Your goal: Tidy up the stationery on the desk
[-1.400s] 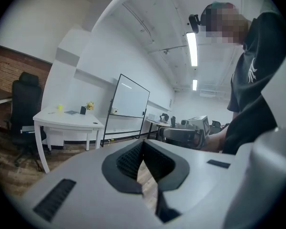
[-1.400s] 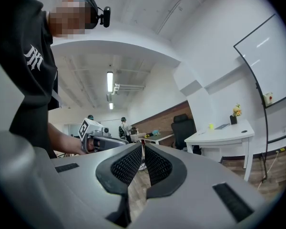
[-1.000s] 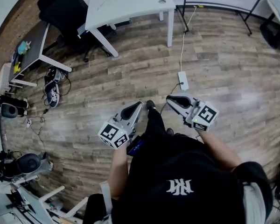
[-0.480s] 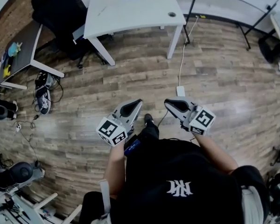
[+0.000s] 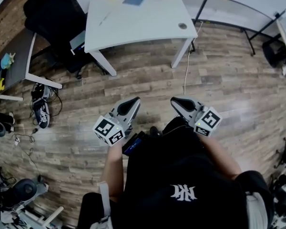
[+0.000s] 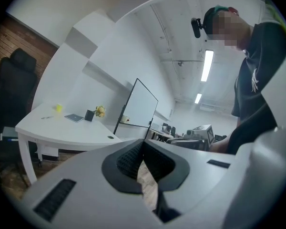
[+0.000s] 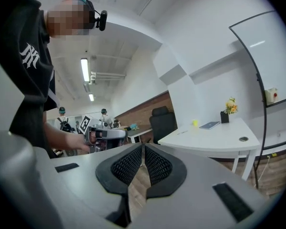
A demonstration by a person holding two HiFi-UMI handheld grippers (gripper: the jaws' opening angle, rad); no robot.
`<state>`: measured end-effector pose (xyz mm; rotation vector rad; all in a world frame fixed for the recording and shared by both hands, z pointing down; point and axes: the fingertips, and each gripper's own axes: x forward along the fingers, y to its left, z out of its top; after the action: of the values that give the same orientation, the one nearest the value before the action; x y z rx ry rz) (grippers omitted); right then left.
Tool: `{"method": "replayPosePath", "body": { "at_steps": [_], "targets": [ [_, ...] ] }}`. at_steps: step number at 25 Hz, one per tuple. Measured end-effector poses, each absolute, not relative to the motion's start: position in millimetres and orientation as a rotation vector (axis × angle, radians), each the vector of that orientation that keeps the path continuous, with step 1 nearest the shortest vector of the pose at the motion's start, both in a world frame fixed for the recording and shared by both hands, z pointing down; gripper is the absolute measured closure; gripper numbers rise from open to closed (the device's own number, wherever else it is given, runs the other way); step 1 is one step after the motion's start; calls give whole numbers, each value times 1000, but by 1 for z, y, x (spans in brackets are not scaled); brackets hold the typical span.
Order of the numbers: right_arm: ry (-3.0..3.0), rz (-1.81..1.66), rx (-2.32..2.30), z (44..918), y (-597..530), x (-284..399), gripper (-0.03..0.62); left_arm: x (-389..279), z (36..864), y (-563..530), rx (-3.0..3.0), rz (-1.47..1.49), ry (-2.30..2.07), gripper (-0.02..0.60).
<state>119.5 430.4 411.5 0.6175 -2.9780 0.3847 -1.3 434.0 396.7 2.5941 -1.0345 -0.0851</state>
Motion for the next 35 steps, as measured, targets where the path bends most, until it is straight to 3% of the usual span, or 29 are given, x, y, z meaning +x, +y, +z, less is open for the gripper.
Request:
{"method": "replayPosePath", "body": {
  "at_steps": [10, 23, 35],
  "targets": [
    [-2970, 372, 750, 411, 318, 123, 551, -28, 402, 340, 2568, -73, -1060, 578],
    [-3023, 367, 544, 407, 123, 77, 551, -64, 393, 149, 2508, 18, -1189, 578],
    [-3065, 428, 477, 410, 14, 63, 551, -58, 384, 28, 2516, 95, -1172, 578]
  ]
}}
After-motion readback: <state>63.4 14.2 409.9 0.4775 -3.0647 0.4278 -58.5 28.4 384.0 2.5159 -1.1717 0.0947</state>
